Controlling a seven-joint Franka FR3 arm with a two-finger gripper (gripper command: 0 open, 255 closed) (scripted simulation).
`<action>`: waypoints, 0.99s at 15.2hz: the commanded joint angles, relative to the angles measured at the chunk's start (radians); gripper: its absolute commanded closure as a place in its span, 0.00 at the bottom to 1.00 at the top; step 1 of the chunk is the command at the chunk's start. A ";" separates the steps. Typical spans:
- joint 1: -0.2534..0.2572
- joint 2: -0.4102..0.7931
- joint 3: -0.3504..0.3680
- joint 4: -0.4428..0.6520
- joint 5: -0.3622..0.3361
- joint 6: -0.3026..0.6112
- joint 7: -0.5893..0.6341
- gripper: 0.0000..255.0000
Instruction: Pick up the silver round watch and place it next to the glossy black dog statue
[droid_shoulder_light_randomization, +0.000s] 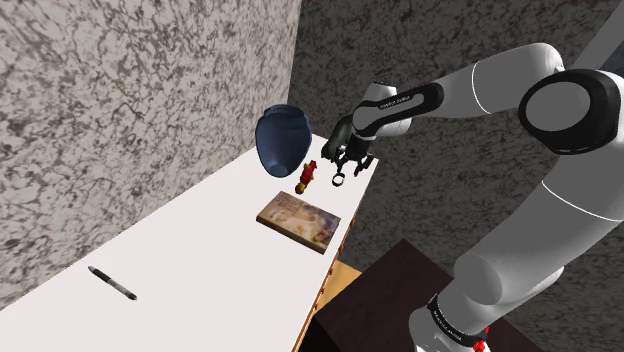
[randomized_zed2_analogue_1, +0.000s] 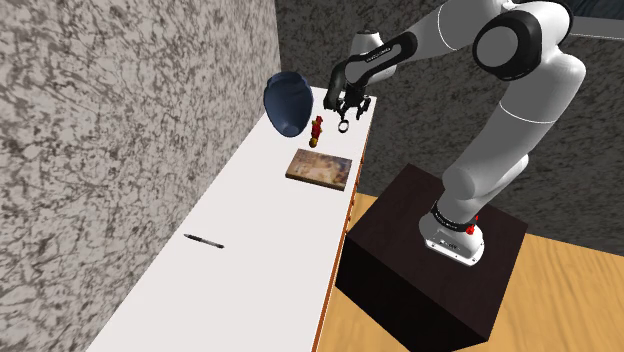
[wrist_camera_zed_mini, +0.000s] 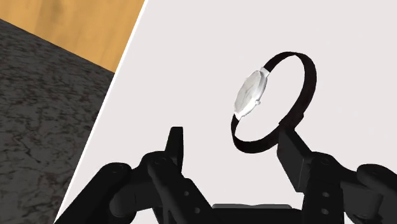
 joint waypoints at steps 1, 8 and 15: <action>0.000 0.000 0.000 0.000 0.000 0.000 0.000 0.00; -0.004 -0.070 -0.003 0.055 0.006 -0.124 -0.005 0.00; -0.004 -0.070 -0.003 0.055 0.006 -0.124 -0.005 0.00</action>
